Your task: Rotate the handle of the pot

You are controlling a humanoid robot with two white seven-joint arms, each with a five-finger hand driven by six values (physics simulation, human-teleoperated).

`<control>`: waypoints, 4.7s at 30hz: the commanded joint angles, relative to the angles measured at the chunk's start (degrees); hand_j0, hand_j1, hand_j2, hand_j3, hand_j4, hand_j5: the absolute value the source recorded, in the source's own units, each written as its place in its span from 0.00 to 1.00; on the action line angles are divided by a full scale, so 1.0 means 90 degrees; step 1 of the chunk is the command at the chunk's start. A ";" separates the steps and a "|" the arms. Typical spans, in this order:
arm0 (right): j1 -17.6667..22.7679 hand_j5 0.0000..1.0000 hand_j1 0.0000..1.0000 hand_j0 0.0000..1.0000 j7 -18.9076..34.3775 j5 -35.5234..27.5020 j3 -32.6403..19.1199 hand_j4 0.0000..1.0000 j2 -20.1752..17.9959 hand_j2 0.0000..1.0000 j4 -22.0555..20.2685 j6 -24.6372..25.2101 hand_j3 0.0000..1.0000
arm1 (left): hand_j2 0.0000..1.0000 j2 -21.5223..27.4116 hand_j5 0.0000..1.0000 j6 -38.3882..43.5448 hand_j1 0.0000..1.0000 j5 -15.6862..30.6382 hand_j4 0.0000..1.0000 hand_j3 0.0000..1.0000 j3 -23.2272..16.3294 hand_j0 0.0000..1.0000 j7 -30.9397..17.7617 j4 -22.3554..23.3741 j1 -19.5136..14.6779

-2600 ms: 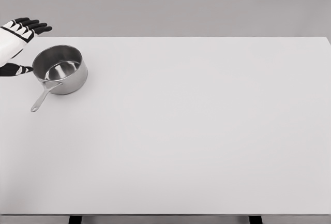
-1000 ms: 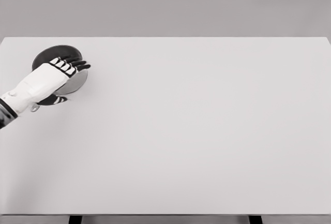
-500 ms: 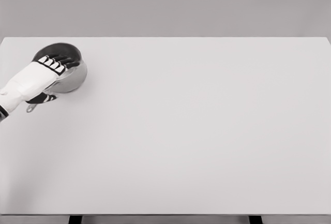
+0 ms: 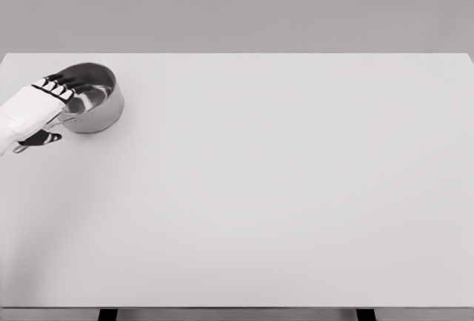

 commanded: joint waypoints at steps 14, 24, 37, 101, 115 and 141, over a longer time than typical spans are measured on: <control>0.0000 1.00 1.00 1.00 0.0001 -0.0002 -0.0001 1.00 0.0000 1.00 -0.0001 0.0000 1.00 | 1.00 0.0298 1.00 0.0005 1.00 -0.0249 1.00 1.00 0.0488 1.00 0.0011 0.0456 -0.0010; 0.0000 1.00 1.00 1.00 0.0001 -0.0002 -0.0001 1.00 0.0000 1.00 -0.0001 0.0000 1.00 | 1.00 0.0357 1.00 0.0005 1.00 -0.0337 1.00 1.00 0.0498 1.00 0.0020 0.0769 -0.0166; 0.0000 1.00 1.00 1.00 0.0001 -0.0002 -0.0001 1.00 0.0000 1.00 -0.0001 0.0000 1.00 | 1.00 0.0377 1.00 0.0005 1.00 -0.0679 1.00 1.00 0.0488 1.00 0.0030 0.1570 -0.0762; 0.0000 1.00 1.00 1.00 0.0001 -0.0002 -0.0001 1.00 0.0000 1.00 -0.0001 0.0000 1.00 | 1.00 -0.0239 1.00 0.0005 1.00 -0.1841 1.00 1.00 0.0029 1.00 0.0401 0.3357 -0.2500; 0.0000 1.00 1.00 1.00 0.0001 -0.0002 -0.0001 1.00 0.0000 1.00 -0.0001 0.0000 1.00 | 1.00 -0.0258 1.00 0.0005 1.00 -0.1929 1.00 1.00 0.0039 1.00 0.0401 0.3972 -0.2891; 0.0000 1.00 1.00 1.00 0.0001 -0.0002 -0.0001 1.00 0.0000 1.00 -0.0001 0.0000 1.00 | 1.00 0.0992 1.00 0.0005 1.00 0.1703 1.00 1.00 0.0400 1.00 -0.0302 -0.0403 0.0155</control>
